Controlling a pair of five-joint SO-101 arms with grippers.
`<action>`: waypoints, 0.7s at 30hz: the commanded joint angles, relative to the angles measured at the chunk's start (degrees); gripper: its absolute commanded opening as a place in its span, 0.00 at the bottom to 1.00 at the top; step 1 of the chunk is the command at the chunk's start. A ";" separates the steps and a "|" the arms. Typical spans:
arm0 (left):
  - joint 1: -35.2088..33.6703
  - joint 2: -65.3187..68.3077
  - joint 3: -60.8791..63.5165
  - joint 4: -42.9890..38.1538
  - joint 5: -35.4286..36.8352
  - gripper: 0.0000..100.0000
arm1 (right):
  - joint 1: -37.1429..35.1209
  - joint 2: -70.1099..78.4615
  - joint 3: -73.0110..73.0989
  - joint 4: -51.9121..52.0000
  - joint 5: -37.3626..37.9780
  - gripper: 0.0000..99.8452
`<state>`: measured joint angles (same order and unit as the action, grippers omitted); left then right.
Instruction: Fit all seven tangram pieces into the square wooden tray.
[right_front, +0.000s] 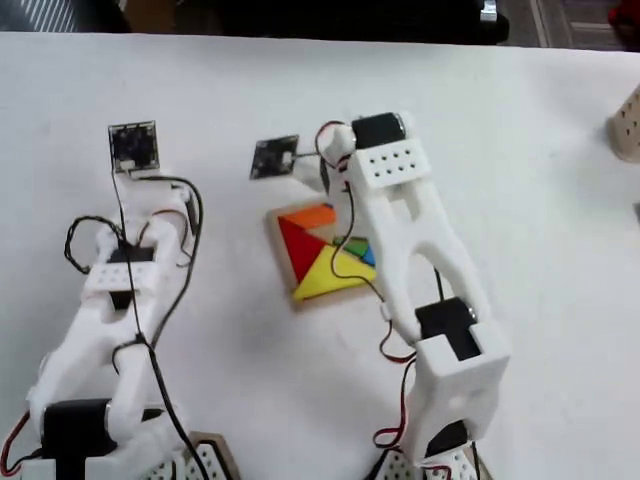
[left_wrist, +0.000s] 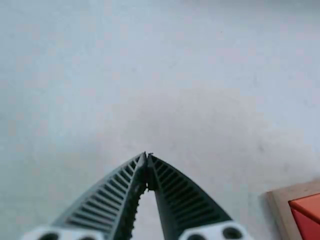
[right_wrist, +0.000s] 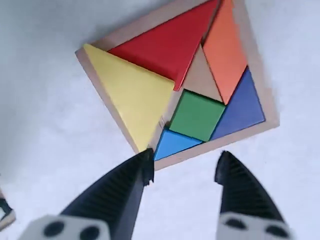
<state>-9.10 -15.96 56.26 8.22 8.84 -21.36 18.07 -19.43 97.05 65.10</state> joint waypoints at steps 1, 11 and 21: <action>-0.04 -2.42 -0.88 -1.58 -1.58 0.03 | 0.66 -1.19 -2.99 1.19 -7.82 0.00; -0.04 -2.42 -0.79 -1.58 -1.58 0.03 | 1.19 -4.09 11.52 -3.12 -23.03 0.02; -0.04 -2.42 -0.79 -1.58 -1.58 0.03 | 1.19 -20.79 41.23 -27.47 -38.42 0.02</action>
<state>-9.10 -15.96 56.26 8.22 8.84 -20.92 1.63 18.11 73.32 29.23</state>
